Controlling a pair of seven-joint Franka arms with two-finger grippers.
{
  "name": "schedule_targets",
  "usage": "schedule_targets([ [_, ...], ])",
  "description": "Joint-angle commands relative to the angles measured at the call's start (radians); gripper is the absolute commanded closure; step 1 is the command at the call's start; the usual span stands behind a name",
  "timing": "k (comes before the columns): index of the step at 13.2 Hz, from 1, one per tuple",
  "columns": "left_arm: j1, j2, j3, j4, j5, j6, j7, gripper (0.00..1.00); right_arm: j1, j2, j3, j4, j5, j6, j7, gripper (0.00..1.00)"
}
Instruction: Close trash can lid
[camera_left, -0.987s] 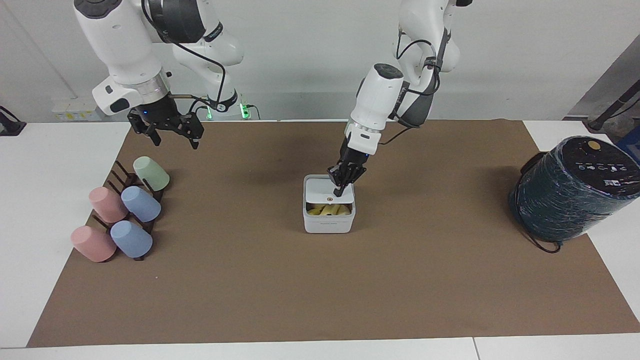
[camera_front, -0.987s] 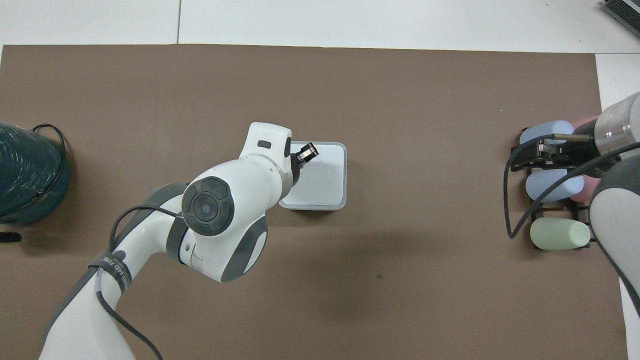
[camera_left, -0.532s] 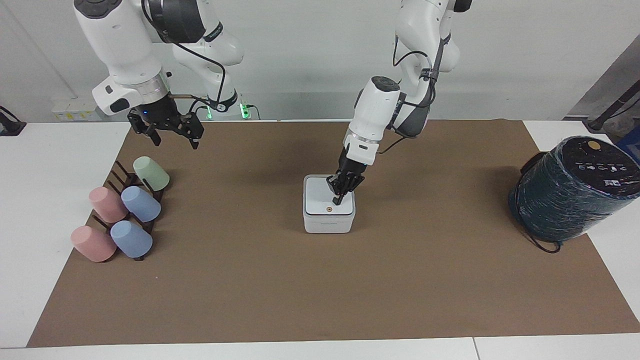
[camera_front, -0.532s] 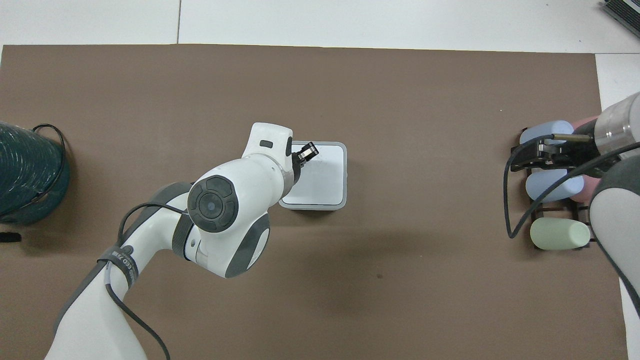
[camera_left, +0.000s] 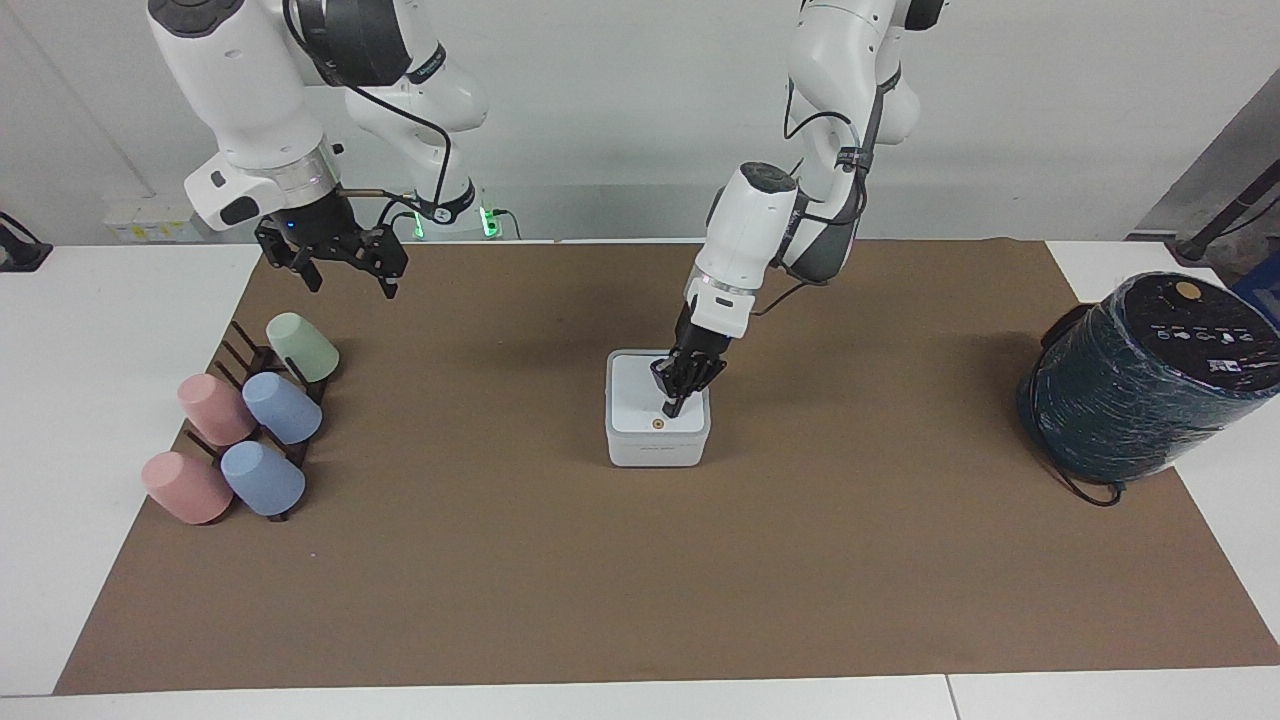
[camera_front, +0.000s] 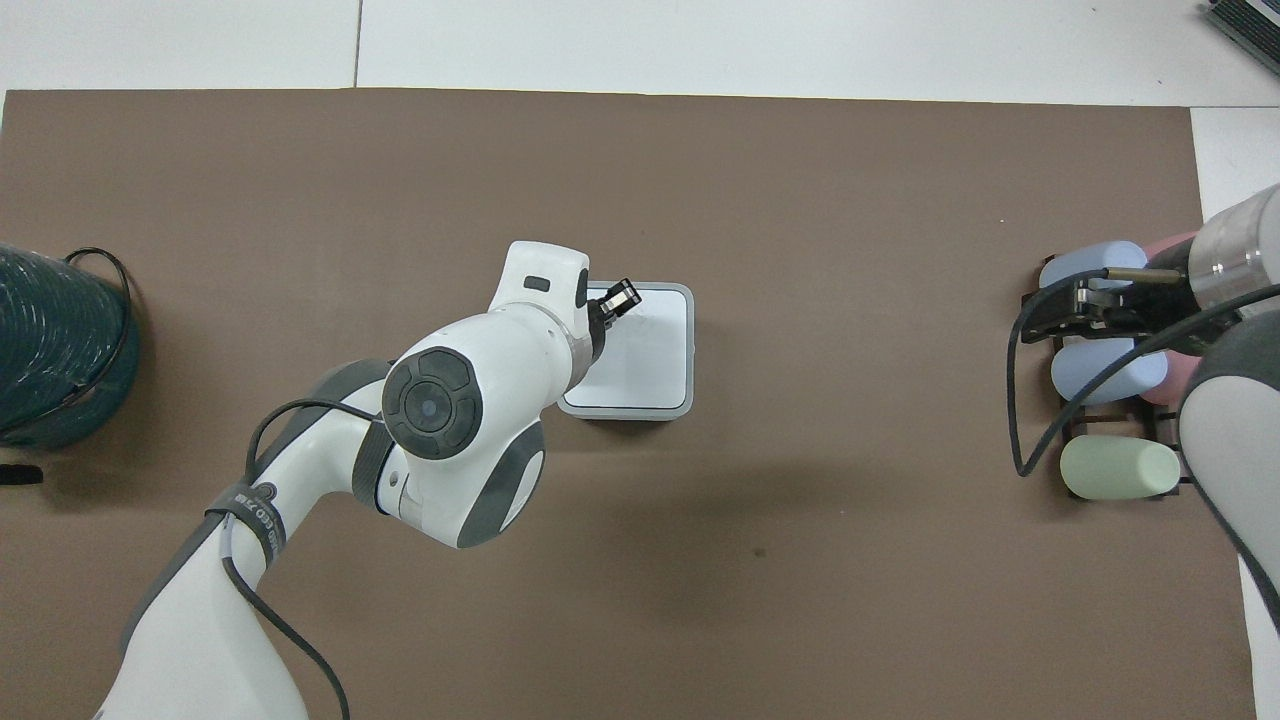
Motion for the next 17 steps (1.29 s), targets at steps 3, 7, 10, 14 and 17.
schedule_targets([
  [3, 0.075, 0.049, -0.001, 0.226, -0.012, -0.318, 0.013, 0.97, -0.011, -0.02, 0.0, -0.022, 0.022, 0.006, -0.028, 0.0],
  [7, 0.203, 0.026, -0.013, 0.369, -0.013, -0.609, 0.132, 0.97, -0.011, -0.02, 0.0, -0.023, 0.022, 0.006, -0.028, 0.0],
  [10, 0.299, -0.008, -0.01, 0.425, -0.013, -0.818, 0.36, 0.96, -0.011, -0.02, 0.0, -0.023, 0.022, 0.006, -0.028, 0.0],
  [14, 0.425, -0.114, 0.002, 0.413, -0.004, -0.993, 0.716, 0.86, -0.011, -0.02, 0.0, -0.023, 0.022, 0.006, -0.028, 0.0],
  [17, 0.454, -0.16, 0.007, 0.408, 0.057, -1.075, 0.767, 0.0, -0.011, -0.02, 0.0, -0.023, 0.022, 0.006, -0.028, 0.0],
])
